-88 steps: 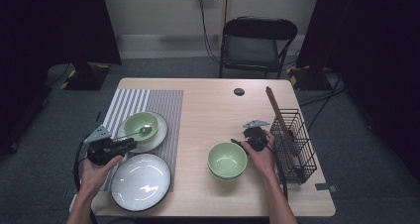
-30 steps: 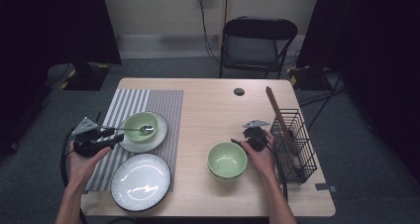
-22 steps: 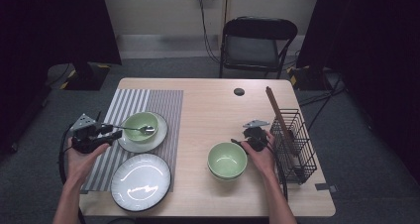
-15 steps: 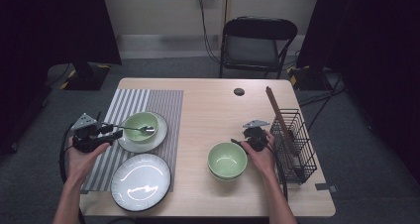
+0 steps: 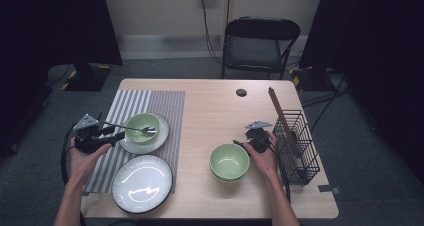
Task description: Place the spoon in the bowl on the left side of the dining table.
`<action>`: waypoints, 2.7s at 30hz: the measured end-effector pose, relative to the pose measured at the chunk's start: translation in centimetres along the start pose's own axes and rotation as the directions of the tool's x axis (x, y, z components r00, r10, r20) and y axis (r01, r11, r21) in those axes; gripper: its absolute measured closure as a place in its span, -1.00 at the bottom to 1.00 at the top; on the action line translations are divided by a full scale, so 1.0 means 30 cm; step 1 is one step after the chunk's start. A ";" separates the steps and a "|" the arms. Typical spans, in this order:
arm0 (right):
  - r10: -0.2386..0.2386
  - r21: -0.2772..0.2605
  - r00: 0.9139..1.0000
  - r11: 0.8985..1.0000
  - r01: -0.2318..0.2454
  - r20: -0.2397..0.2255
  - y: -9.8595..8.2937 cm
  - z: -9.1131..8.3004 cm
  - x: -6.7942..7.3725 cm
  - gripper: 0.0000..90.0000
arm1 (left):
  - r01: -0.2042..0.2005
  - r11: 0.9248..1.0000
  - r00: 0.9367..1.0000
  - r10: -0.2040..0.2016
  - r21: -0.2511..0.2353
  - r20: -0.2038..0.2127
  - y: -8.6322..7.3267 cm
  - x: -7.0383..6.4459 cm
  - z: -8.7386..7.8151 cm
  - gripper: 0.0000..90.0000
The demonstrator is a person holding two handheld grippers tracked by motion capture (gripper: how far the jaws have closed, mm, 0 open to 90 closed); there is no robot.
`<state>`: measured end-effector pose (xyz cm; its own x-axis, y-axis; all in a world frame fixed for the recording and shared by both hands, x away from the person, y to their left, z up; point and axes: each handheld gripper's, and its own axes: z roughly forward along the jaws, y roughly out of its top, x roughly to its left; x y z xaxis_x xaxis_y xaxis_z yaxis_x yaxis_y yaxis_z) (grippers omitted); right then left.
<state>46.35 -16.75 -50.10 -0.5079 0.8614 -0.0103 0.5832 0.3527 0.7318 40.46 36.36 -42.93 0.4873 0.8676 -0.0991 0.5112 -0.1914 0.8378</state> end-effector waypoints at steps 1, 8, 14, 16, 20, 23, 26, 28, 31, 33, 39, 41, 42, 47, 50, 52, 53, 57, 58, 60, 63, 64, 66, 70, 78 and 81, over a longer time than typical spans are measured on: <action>-0.001 0.000 1.000 1.000 0.001 0.000 0.000 0.000 0.000 -0.70 | -0.003 1.000 1.000 0.003 0.003 -0.001 0.000 0.000 -0.003 -0.04; 0.000 0.000 1.000 1.000 0.000 0.000 0.000 0.000 0.000 -0.70 | 0.020 1.000 1.000 -0.020 0.009 -0.006 -0.020 0.006 -0.034 -0.22; 0.000 0.000 1.000 1.000 0.000 0.000 0.000 0.000 0.000 -0.70 | 0.048 0.998 0.999 -0.048 0.030 -0.022 -0.062 0.019 -0.051 -0.49; -0.002 0.000 1.000 1.000 0.002 0.000 0.000 0.000 -0.001 -0.70 | 0.054 0.998 0.998 -0.053 0.035 -0.024 -0.077 0.020 -0.053 -0.51; -0.002 0.000 1.000 1.000 0.002 0.000 0.000 0.000 -0.001 -0.70 | 0.047 0.997 0.999 -0.046 0.059 -0.020 -0.114 0.016 -0.053 -0.54; -0.002 0.000 1.000 1.000 0.002 0.000 0.000 0.000 -0.001 -0.70 | 0.050 0.996 0.998 -0.047 0.075 -0.032 -0.132 0.018 -0.046 -0.54; -0.002 0.000 1.000 1.000 0.002 0.000 0.000 0.000 -0.001 -0.70 | 0.056 0.994 0.997 -0.051 0.099 -0.051 -0.165 0.021 -0.035 -0.54; -0.002 0.000 1.000 1.000 0.002 0.000 0.000 0.000 -0.001 -0.70 | 0.063 0.993 0.997 -0.058 0.100 -0.051 -0.190 0.024 -0.027 -0.52; -0.001 0.000 1.000 1.000 0.001 0.000 0.000 0.000 -0.001 -0.70 | 0.082 0.989 0.995 -0.074 0.125 -0.065 -0.220 0.035 -0.013 -0.52; -0.001 0.000 1.000 1.000 0.001 0.000 0.001 0.000 0.000 -0.70 | 0.062 0.986 0.995 -0.050 0.154 -0.084 -0.231 0.034 -0.004 -0.51; 0.000 0.001 1.000 1.000 0.000 0.003 0.003 -0.001 0.002 -0.68 | 0.026 0.978 0.994 -0.003 0.206 -0.113 -0.244 0.026 0.023 -0.53; -0.001 0.010 1.000 1.000 0.001 0.002 0.007 -0.003 0.002 -0.64 | 0.025 0.979 0.992 0.000 0.201 -0.124 -0.244 0.029 0.025 -0.50; -0.012 0.013 1.000 1.000 0.012 0.014 0.010 -0.006 0.001 -0.61 | 0.018 0.981 0.991 0.008 0.194 -0.136 -0.248 0.028 0.027 -0.51; 0.076 -0.015 0.997 0.997 -0.076 -0.008 0.021 -0.028 -0.012 -0.55 | 0.015 0.983 0.989 0.012 0.183 -0.145 -0.256 0.026 0.026 -0.53; 0.051 -0.020 0.998 0.999 -0.051 0.021 0.032 -0.041 -0.001 -0.54 | 0.014 0.983 0.990 0.012 0.183 -0.143 -0.255 0.027 0.026 -0.53; 0.048 -0.024 0.999 0.999 -0.047 0.025 0.036 -0.046 0.001 -0.53 | 0.016 0.983 0.990 0.010 0.182 -0.143 -0.256 0.027 0.026 -0.53; 0.047 -0.031 0.999 0.998 -0.047 0.022 0.041 -0.053 0.003 -0.52 | 0.016 0.983 0.989 0.011 0.182 -0.144 -0.256 0.027 0.026 -0.53; 0.032 -0.051 0.999 0.998 -0.031 0.023 0.068 -0.076 0.012 -0.49 | 0.016 0.983 0.990 0.010 0.182 -0.143 -0.256 0.027 0.026 -0.53; 0.026 -0.059 0.999 0.998 -0.025 0.020 0.079 -0.081 0.016 -0.48 | 0.016 0.983 0.990 0.010 0.182 -0.143 -0.256 0.027 0.026 -0.53; 0.027 -0.065 1.000 0.998 -0.026 0.007 0.105 -0.094 0.020 -0.47 | 0.017 0.983 0.990 0.010 0.182 -0.144 -0.256 0.027 0.026 -0.53; 0.032 -0.100 0.999 0.994 -0.036 -0.039 0.138 -0.124 0.026 -0.43 | 0.017 0.983 0.990 0.009 0.180 -0.143 -0.256 0.027 0.027 -0.53; 0.024 -0.104 0.999 0.994 -0.029 -0.045 0.146 -0.132 0.030 -0.42 | 0.017 0.983 0.990 0.009 0.180 -0.143 -0.256 0.027 0.027 -0.53; 0.000 -0.112 0.998 0.994 -0.007 -0.064 0.163 -0.156 0.042 -0.39 | 0.017 0.983 0.990 0.009 0.180 -0.142 -0.256 0.027 0.026 -0.53; -0.018 -0.122 0.995 0.992 0.006 -0.097 0.182 -0.191 0.054 -0.34 | 0.017 0.983 0.990 0.009 0.180 -0.143 -0.256 0.027 0.026 -0.53; -0.044 -0.191 0.988 0.981 0.014 -0.151 0.249 -0.270 0.072 -0.20 | 0.017 0.983 0.990 0.009 0.180 -0.143 -0.256 0.027 0.027 -0.53; -0.047 -0.210 0.985 0.978 0.012 -0.164 0.268 -0.287 0.076 -0.19 | 0.017 0.984 0.990 0.009 0.180 -0.143 -0.256 0.027 0.027 -0.53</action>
<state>44.41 -15.09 -38.39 -0.6318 0.7722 0.0672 0.4314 0.2783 0.8582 37.49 38.16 -49.89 0.3852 0.9227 -0.0139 0.6387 -0.2557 0.7257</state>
